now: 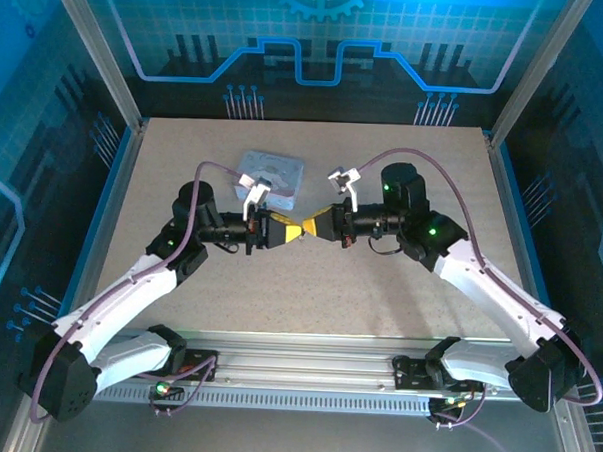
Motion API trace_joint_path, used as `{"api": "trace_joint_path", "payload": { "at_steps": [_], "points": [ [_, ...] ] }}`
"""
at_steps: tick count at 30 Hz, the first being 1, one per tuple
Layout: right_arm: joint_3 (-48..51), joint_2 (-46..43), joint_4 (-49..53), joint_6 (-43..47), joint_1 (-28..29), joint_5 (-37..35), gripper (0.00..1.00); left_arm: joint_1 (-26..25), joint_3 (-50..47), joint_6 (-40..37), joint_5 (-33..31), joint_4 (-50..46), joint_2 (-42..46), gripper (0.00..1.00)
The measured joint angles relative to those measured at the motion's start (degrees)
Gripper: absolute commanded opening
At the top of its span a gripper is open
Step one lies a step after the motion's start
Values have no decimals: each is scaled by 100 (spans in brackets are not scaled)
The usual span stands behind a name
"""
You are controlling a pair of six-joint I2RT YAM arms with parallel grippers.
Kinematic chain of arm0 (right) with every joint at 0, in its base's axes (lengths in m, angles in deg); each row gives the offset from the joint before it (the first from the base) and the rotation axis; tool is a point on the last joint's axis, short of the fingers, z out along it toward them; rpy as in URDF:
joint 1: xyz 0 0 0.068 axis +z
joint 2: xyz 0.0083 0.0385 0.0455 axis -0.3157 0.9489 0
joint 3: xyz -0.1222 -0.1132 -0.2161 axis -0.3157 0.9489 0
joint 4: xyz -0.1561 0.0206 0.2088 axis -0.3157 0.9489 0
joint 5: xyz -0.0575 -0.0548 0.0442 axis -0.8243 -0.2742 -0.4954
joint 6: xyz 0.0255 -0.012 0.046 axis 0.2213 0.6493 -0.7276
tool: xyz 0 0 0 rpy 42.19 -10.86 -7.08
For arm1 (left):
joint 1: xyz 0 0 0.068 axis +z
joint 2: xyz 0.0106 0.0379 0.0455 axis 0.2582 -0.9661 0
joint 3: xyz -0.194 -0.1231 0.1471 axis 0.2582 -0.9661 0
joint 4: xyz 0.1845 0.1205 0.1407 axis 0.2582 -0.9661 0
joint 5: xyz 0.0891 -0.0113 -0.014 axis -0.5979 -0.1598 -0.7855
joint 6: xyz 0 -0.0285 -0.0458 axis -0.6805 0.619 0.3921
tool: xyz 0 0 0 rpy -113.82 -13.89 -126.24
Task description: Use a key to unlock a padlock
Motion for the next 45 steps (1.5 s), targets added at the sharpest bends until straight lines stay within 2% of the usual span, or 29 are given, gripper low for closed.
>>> {"api": "trace_joint_path", "payload": {
  "at_steps": [3, 5, 6, 7, 10, 17, 29, 38, 45],
  "points": [
    [0, 17, -24, 7, 0, -9, 0, 24, -15, 15, -2, 4, 9, 0],
    [0, 17, -20, 72, 9, -22, 0, 46, -22, 24, -4, 4, 33, 33],
    [0, 17, -13, 136, 15, -35, 0, 55, -31, 35, -26, 17, 57, 42],
    [0, 15, 26, 210, 24, -55, 0, 57, -50, 44, -50, 31, 92, 48],
    [-9, 17, 192, 455, 24, -129, 0, 87, -153, 122, -122, 61, 214, 54],
    [-155, 98, 387, 848, 20, -76, 0, 87, -442, 304, -157, 501, 339, 55],
    [-155, 144, 256, 866, 20, 11, 0, 85, -662, 835, -153, 1268, -37, 49],
    [-155, 144, 146, 833, 20, -20, 0, 44, -667, 894, -153, 1473, -173, 47],
    [-142, 144, -9, 730, 9, -164, 0, 42, -721, 931, -155, 1622, -275, 35]
  ]
}}
